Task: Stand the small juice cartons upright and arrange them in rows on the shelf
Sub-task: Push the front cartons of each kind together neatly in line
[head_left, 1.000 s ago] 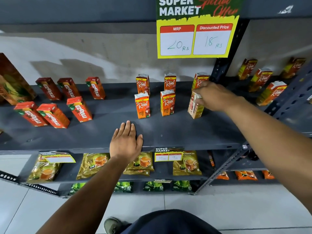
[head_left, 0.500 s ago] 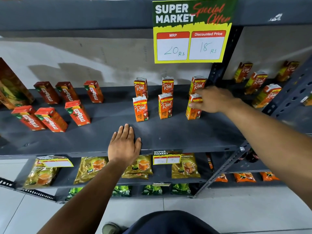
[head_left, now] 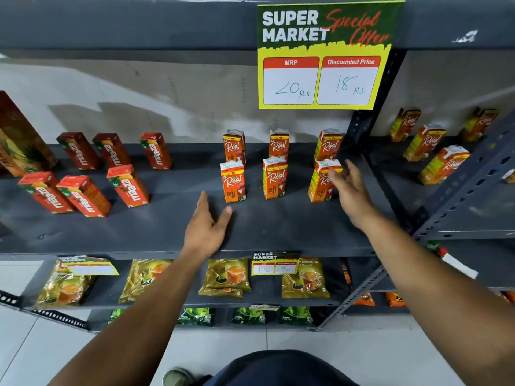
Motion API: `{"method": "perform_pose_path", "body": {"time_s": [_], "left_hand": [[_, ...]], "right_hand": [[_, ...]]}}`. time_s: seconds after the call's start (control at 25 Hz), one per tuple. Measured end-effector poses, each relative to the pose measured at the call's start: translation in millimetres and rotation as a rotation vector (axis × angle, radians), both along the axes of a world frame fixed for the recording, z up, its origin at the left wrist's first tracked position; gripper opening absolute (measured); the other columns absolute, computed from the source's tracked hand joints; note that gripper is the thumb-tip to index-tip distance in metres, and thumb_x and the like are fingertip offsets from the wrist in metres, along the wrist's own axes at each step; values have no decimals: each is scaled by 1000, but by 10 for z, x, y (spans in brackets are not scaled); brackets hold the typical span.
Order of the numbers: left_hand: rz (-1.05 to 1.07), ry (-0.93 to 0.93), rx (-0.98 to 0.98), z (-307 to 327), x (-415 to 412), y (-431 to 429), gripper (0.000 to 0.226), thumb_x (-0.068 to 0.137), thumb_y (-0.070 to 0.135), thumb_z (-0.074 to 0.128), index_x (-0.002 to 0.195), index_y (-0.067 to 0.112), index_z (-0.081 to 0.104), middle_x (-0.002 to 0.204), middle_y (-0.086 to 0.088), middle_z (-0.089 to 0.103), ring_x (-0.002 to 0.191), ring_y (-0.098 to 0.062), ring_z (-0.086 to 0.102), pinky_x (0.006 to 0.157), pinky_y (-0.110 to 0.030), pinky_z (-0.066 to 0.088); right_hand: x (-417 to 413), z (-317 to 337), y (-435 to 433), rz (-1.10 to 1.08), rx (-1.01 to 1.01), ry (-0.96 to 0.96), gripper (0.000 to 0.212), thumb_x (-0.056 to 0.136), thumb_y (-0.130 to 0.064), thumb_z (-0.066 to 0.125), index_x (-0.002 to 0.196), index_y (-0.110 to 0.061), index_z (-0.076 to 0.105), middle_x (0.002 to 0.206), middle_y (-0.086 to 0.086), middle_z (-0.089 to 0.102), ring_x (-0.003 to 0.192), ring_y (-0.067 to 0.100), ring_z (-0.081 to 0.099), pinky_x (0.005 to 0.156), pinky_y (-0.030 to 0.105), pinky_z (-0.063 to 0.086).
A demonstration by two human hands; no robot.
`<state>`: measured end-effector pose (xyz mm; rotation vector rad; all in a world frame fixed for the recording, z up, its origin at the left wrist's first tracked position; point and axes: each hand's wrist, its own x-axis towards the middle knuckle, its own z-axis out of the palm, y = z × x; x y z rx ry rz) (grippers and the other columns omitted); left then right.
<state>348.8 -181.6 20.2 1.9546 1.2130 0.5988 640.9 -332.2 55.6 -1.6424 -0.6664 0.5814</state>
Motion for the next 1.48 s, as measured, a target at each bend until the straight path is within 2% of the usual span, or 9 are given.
{"method": "perform_pose_path", "body": {"time_s": [0.16,0.36,0.48,0.64,0.8,0.96,1.24,1.36,1.48], "left_hand": [[17,-341,-285,137,373,135,90,86,49,62,152,18,8,157,-4,26,142,-22,28,112,-36,26],[10,-437,-214,108,606,108,54,94,45,50,141,22,40,133,-1,56,121,-16,52,108,-45,39],[-4,-513,-223,114,765,21,45,98,43,42,138,21,45,128,0,59,118,-13,54,106,-41,41],[-63,-543,-249,107,963,-102,45,99,42,39,138,19,44,127,2,59,117,-11,55,105,-37,42],[-42,-541,-230,103,999,-91,49,95,47,42,134,18,48,121,3,61,111,-9,57,103,-38,44],[-29,-527,-223,61,987,-33,42,96,42,46,133,22,47,122,5,60,112,-9,57,101,-38,46],[-97,-509,-166,52,955,39,43,96,42,46,134,20,47,125,0,61,110,-8,59,97,-31,48],[-129,-492,-169,34,907,74,39,96,38,49,132,22,46,119,7,60,102,4,58,96,-28,48],[-169,-448,-172,28,873,95,39,97,35,50,133,24,43,121,6,58,109,-5,57,99,-32,45]], "right_hand": [[-71,-45,164,-104,134,159,79,78,-62,59,142,-22,36,128,-3,60,111,11,61,92,32,48],[-280,-80,455,-245,174,130,39,87,-54,58,117,-30,53,108,-12,63,103,10,60,88,33,49],[-350,-64,643,-303,228,138,38,90,-46,58,122,-27,53,107,-12,62,102,9,59,93,35,46],[-509,-123,811,-204,183,160,49,85,-63,47,126,-36,48,121,-6,60,106,11,60,87,33,48],[-526,-129,879,-175,170,186,45,70,-73,54,106,-46,53,103,-20,64,89,0,66,70,23,48],[-456,-128,884,-180,236,224,37,74,-57,64,107,-42,57,100,-15,70,87,4,70,62,19,53],[-356,-111,910,-159,258,239,26,76,-47,63,99,-35,62,100,-5,71,89,13,71,68,30,54],[-346,-81,918,-99,157,249,48,72,-54,62,113,-30,57,119,8,64,99,21,67,76,39,53],[-402,-57,903,-99,123,243,73,68,-61,61,130,-24,49,122,8,61,102,22,65,81,41,54]]}}
